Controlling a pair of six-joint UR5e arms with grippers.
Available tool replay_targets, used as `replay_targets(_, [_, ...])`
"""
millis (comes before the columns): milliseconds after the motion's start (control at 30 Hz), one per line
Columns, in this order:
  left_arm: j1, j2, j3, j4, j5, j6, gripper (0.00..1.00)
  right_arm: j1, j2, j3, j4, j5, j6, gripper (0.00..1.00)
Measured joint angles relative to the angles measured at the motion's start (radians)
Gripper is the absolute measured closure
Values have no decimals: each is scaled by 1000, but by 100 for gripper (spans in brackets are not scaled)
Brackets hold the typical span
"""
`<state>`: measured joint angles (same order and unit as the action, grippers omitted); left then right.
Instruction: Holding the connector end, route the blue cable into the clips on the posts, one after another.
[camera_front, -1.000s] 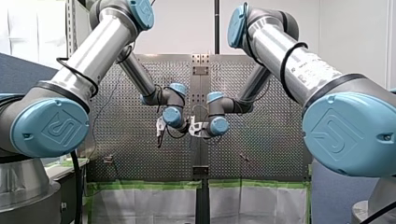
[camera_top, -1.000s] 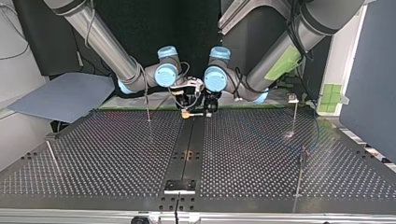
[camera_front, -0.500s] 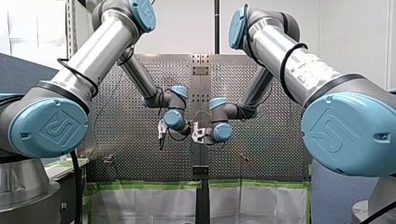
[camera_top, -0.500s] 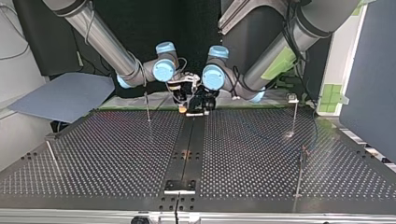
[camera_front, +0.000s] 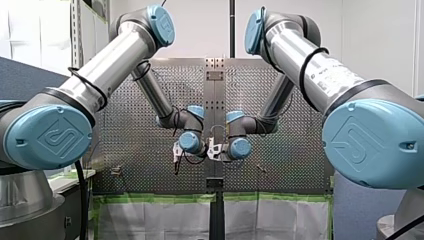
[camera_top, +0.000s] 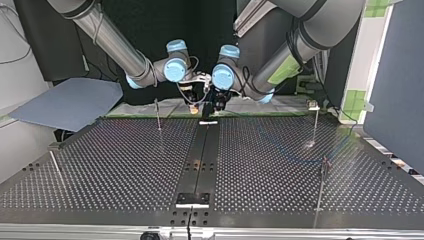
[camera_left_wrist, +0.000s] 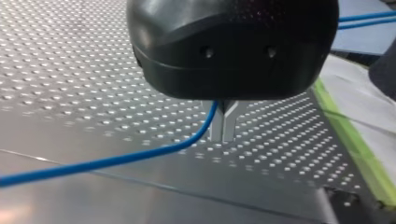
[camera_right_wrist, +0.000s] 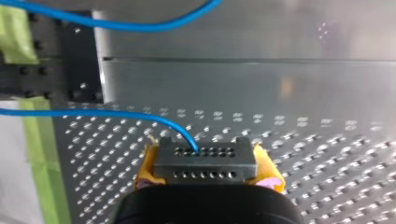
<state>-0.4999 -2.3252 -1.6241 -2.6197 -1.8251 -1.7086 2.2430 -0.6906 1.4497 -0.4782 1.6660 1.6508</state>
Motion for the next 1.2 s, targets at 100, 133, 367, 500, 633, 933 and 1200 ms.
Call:
replay_targets(100, [-6,-14,0,11,-2,-1,95,-3,21,5,-4,10,-3,100])
replay_targets(133, [-7,-17,0,16,-3,-3,95,-4,28,6,-5,13,-4,100])
replay_targets(367, [-10,-44,0,28,5,-8,95,-16,85,7,-11,34,-6,100])
replay_targets(500, [-15,-67,0,40,14,-9,95,-26,97,8,-12,35,-6,100])
replay_targets(633, [-18,-88,0,63,19,-13,95,-38,100,8,-14,35,-6,100])
replay_targets(933, [-20,-120,0,109,29,-26,93,-59,139,8,-32,35,-6,100])
replay_targets(1200, [-23,-155,0,151,37,-37,93,-76,181,8,-59,31,-5,100])
